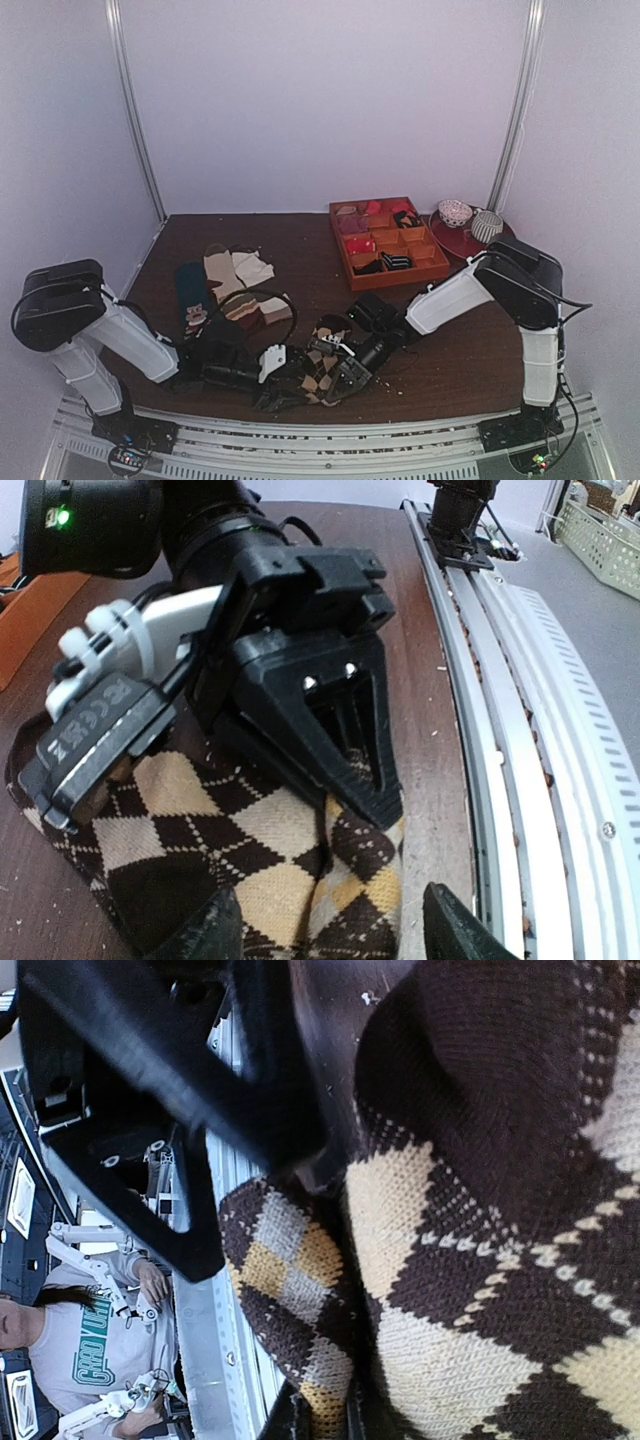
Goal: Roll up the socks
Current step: Roll a pair of socks at the center of the board.
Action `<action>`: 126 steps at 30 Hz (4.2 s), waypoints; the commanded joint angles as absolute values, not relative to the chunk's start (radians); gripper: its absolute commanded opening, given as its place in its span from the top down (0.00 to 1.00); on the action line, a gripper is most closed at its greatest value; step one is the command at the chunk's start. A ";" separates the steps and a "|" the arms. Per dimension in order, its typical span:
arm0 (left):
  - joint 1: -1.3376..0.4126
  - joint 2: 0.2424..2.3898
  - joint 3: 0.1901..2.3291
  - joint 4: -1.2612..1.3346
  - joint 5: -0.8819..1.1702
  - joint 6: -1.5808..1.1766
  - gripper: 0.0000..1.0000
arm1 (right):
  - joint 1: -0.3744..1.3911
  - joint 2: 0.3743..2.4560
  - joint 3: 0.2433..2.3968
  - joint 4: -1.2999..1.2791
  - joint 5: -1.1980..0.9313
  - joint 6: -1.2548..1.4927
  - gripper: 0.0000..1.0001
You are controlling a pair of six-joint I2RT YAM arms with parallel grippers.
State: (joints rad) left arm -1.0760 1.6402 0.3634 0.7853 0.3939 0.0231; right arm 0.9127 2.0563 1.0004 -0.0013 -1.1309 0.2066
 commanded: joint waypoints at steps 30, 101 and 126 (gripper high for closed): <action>-1.099 1.815 0.303 0.752 0.427 -0.426 1.00 | 1.006 1.440 0.591 0.445 -0.379 -0.011 0.46; -1.158 1.554 0.292 0.880 0.238 0.022 0.21 | 0.951 2.155 1.008 -0.252 -0.885 0.196 0.89; -1.172 1.735 0.401 0.726 0.328 -0.064 1.00 | 0.942 2.156 1.024 -0.247 -0.884 0.195 0.87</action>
State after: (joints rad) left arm -1.1652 1.7130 0.3573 0.8097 0.2962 -0.0219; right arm 0.9371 2.0758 1.0744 -0.1036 -1.1133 0.1959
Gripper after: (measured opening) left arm 0.029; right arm 0.132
